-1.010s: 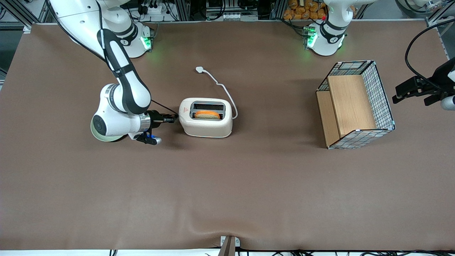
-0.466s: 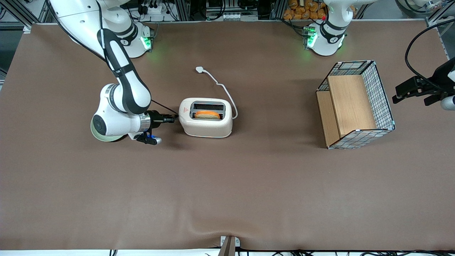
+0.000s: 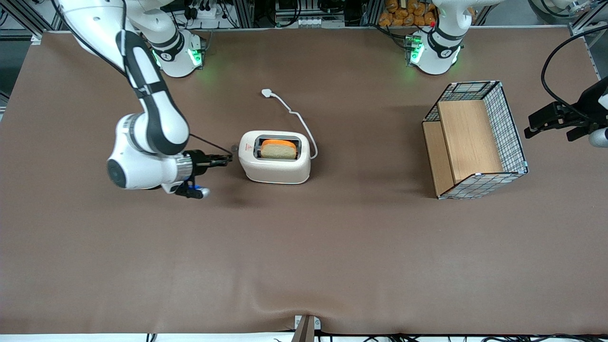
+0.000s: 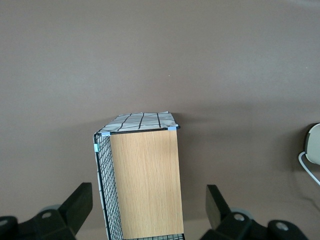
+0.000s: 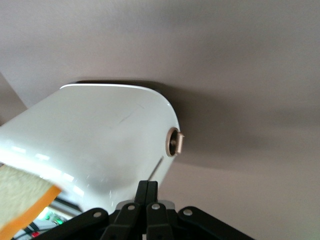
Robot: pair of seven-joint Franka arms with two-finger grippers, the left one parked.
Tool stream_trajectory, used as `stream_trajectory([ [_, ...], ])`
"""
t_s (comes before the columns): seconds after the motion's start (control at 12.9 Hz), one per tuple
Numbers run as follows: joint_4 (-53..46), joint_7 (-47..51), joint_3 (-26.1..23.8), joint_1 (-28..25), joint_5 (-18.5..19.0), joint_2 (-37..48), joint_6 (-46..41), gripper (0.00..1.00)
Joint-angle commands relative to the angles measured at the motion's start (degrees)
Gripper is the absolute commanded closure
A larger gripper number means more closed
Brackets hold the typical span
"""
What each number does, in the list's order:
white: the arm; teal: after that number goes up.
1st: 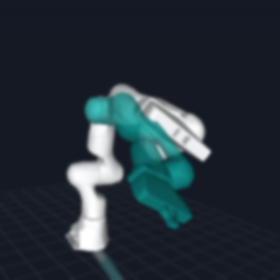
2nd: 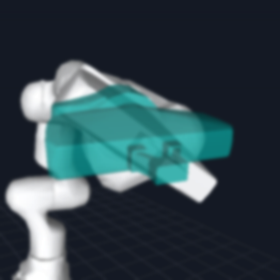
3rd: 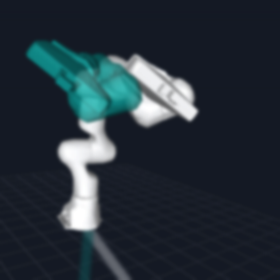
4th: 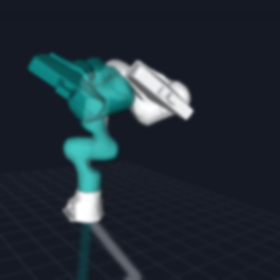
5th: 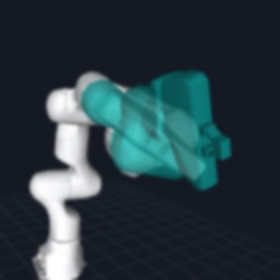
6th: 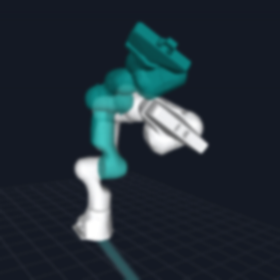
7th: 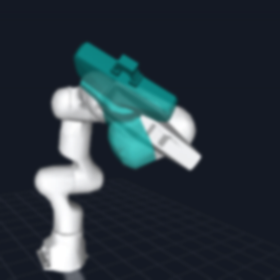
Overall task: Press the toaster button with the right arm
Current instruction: 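Withdraw the right gripper from the toaster back past the plate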
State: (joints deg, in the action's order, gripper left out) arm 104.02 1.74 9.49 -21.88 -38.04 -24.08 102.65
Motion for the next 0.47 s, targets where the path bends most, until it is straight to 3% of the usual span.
stream_trajectory([
  [0.0,-5.0,0.3,2.7,0.4,2.5,0.0,-5.1,1.0],
  [0.23,-7.7,-0.2,3.9,1.8,10.8,0.4,-6.4,0.97],
  [0.31,-8.2,-0.4,4.1,2.9,13.3,1.0,-6.2,0.74],
  [0.39,-8.5,-0.5,4.2,3.7,15.3,1.3,-5.7,0.28],
])
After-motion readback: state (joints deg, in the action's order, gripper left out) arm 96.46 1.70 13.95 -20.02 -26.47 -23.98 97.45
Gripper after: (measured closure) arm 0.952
